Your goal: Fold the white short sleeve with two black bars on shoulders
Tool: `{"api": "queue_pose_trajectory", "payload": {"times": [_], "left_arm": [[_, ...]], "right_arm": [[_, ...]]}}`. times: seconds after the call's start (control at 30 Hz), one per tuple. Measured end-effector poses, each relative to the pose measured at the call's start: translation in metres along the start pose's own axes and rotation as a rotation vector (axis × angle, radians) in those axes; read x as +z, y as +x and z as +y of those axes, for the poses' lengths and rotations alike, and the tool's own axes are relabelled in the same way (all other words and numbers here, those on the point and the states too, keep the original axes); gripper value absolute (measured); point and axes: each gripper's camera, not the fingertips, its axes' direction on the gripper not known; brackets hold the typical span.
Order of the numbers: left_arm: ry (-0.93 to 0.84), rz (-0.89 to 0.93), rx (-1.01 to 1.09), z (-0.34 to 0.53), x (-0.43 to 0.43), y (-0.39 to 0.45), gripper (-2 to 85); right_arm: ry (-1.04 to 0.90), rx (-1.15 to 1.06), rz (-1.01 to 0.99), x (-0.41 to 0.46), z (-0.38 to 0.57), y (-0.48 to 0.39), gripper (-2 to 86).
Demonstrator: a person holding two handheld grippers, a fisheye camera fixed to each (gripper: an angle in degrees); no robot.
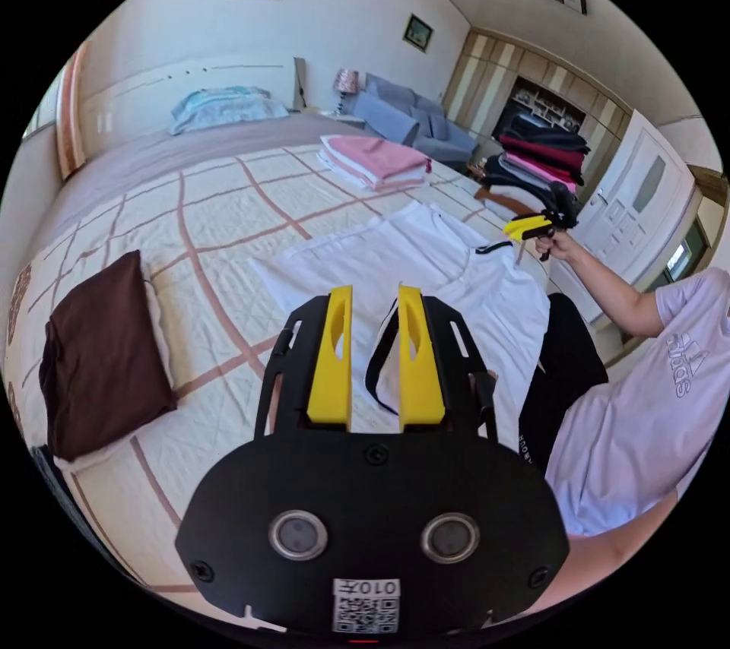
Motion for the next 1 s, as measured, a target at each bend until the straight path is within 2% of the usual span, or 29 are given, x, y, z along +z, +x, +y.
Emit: {"api": "queue_pose_trajectory", "payload": {"times": [0.17, 0.3, 0.4, 0.67, 0.83, 0.9, 1.0], "left_arm": [[-0.025, -0.032, 0.012, 0.071, -0.048, 0.051, 7.9], [-0.178, -0.067, 0.062, 0.127, -0.05, 0.098, 8.3], [-0.175, -0.085, 0.081, 0.148, -0.049, 0.114, 8.9], [-0.173, -0.108, 0.177, 0.151, -0.037, 0.139, 9.6], [-0.224, -0.118, 0.24, 0.144, -0.025, 0.158, 9.8], [-0.247, -0.15, 0.265, 0.147, -0.021, 0.161, 10.0], [-0.25, -0.168, 0.271, 0.15, -0.02, 0.16, 10.3]], "right_arm": [[-0.096, -0.143, -0.015, -0.013, 0.056, -0.059, 6.4], [-0.159, -0.131, -0.023, -0.001, 0.091, -0.084, 6.5], [-0.138, -0.093, -0.029, 0.012, 0.108, -0.092, 6.6], [-0.127, -0.053, -0.011, 0.052, 0.102, -0.091, 5.1], [-0.082, -0.073, 0.057, 0.032, 0.103, -0.099, 3.9], [-0.147, -0.017, -0.011, 0.044, 0.102, -0.085, 4.0], [-0.247, -0.029, 0.033, 0.069, 0.094, -0.088, 4.2]]}}
